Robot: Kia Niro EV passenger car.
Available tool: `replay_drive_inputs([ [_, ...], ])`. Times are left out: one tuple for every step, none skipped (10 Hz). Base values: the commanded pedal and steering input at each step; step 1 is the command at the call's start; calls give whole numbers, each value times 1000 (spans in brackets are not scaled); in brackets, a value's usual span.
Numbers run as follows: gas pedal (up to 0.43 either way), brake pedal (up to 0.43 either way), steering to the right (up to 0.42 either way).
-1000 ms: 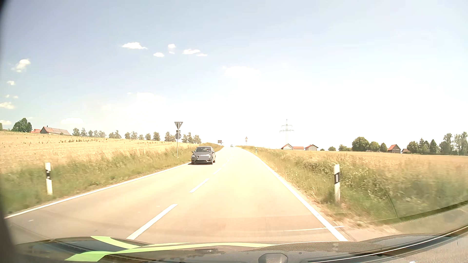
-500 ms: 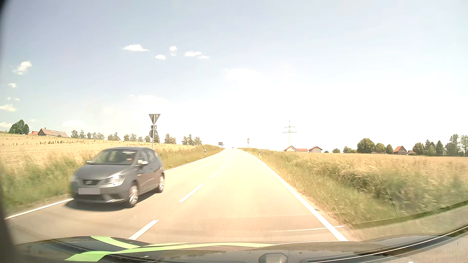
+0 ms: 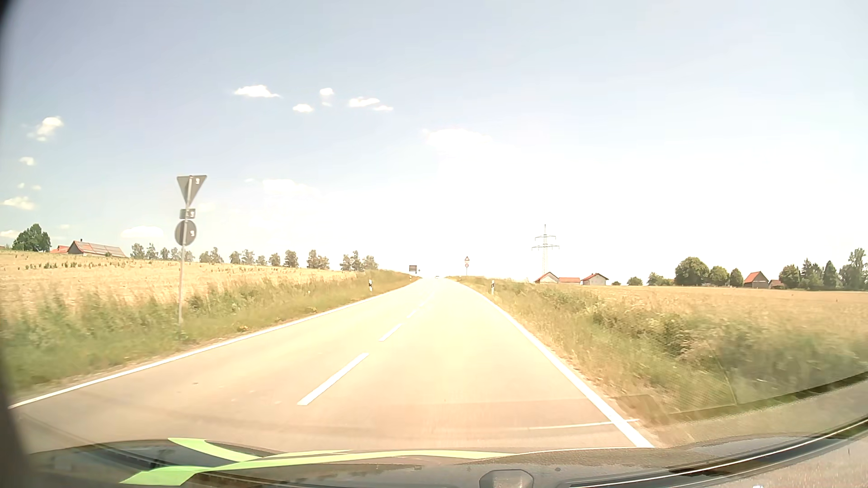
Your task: Follow the waypoints while adhering to traffic rules and regulations
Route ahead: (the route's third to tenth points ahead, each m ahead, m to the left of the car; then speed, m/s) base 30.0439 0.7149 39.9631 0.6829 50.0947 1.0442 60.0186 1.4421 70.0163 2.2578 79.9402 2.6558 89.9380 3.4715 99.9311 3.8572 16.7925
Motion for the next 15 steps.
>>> replay_drive_inputs([
  [409,0,-11],
  [409,0,-10],
  [429,0,-7],
  [461,0,-6],
  [469,0,-6],
  [469,0,-5],
  [469,0,-5],
  [469,0,-6],
  [449,0,-6],
  [409,0,-5],
  [409,0,-5],
  [409,0,-4],
  [421,0,-4],
  [429,0,-4],
  [429,0,-3],
])
